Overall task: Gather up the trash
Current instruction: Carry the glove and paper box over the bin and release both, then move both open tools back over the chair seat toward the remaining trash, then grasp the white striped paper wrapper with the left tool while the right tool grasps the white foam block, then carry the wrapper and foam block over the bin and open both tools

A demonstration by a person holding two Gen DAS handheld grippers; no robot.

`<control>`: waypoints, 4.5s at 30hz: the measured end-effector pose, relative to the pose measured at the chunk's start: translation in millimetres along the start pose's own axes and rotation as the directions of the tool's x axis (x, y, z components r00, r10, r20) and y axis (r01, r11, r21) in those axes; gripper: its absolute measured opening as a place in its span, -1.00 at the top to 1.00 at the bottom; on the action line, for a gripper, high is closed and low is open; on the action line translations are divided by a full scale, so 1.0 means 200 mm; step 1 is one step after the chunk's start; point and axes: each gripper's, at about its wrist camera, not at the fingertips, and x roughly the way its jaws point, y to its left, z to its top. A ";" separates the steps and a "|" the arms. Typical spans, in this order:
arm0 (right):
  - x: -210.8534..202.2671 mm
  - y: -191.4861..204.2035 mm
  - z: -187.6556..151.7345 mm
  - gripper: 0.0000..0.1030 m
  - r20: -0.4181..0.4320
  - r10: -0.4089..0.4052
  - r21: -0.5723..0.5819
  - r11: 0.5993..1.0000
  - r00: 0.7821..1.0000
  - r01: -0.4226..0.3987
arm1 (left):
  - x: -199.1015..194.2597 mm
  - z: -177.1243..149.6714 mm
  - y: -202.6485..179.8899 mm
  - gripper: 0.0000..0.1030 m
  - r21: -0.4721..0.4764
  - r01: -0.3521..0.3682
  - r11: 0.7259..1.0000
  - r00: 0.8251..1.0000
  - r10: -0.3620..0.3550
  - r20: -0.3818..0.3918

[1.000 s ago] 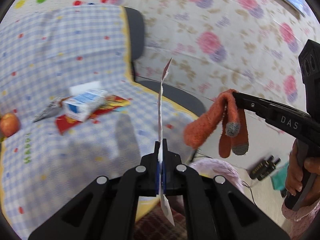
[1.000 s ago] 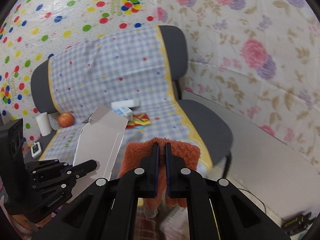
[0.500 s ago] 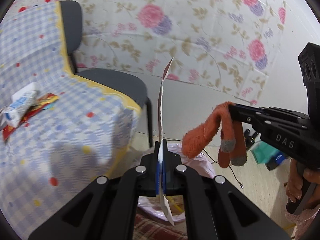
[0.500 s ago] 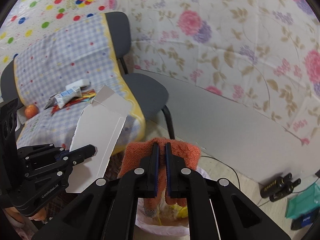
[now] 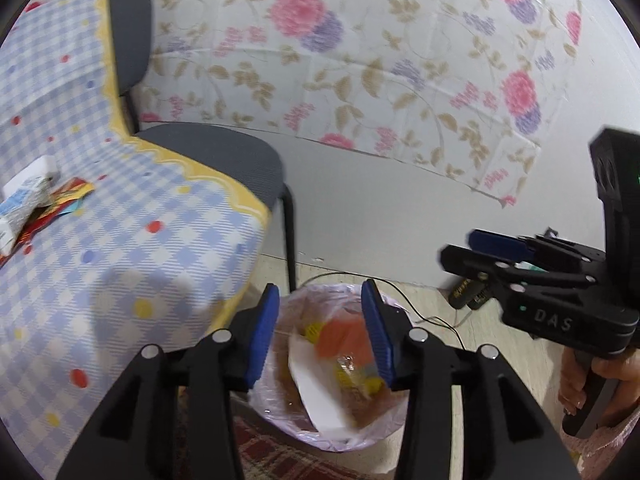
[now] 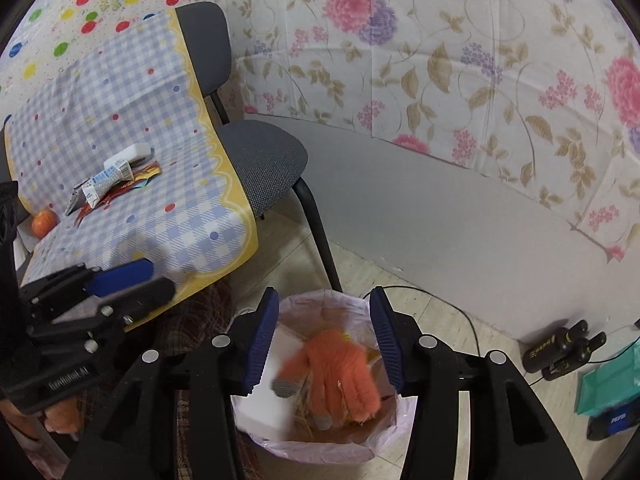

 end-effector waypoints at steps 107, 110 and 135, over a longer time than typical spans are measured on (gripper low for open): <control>1.01 1.62 1.00 0.04 -0.045 0.376 -0.293 0.881 0.926 -0.372 | -0.57 0.37 1.84 0.98 -0.400 -0.444 0.802 0.839 0.528 0.128; 1.09 1.65 1.02 0.04 -0.057 0.376 -0.297 0.878 0.925 -0.376 | -0.58 0.37 1.86 0.98 -0.423 -0.441 0.792 0.834 0.536 0.133; 0.98 1.79 1.15 0.79 0.032 0.453 -0.300 0.855 0.891 -0.424 | -0.65 0.35 1.86 0.98 -0.462 -0.467 0.754 0.808 0.576 0.124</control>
